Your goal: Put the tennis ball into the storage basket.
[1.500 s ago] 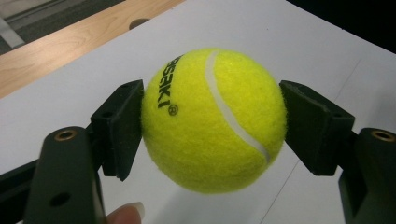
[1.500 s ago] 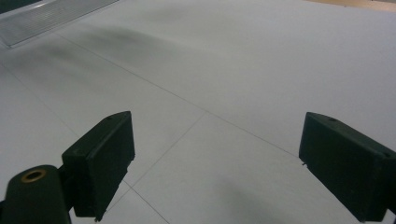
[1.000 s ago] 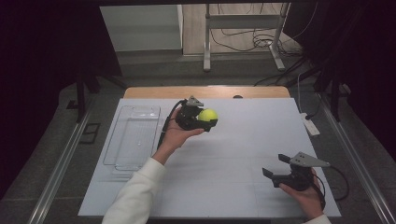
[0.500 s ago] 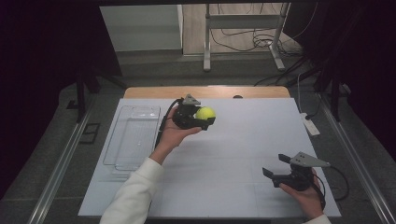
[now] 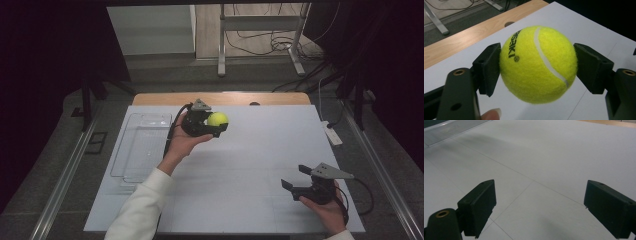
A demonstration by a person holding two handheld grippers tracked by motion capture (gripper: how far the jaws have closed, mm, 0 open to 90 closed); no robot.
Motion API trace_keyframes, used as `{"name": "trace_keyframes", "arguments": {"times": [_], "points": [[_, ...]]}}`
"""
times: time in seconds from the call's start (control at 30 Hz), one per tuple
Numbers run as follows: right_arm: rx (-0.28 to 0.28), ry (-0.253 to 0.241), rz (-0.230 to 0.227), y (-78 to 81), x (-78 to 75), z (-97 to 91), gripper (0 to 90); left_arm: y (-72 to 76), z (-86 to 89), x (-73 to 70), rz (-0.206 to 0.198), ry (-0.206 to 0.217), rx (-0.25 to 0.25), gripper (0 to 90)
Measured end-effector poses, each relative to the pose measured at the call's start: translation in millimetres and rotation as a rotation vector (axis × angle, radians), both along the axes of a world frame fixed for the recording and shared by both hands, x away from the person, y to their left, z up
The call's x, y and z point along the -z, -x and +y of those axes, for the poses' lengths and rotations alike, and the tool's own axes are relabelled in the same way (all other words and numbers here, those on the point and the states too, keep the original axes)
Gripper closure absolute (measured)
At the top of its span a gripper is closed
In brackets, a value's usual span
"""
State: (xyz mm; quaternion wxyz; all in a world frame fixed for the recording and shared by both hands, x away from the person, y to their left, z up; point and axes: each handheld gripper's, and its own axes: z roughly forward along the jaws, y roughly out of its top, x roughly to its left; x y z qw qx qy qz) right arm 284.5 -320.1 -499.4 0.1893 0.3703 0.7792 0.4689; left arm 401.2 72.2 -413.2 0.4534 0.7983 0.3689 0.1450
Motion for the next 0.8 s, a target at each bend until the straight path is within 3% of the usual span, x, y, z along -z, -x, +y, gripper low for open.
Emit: {"name": "trace_keyframes", "arguments": {"times": [0.8], "points": [[-0.001,0.003,0.001,-0.1,0.2,0.5,11.3,4.6,17.9,-7.3,-0.029,0.02,-0.035,27.0]]}}
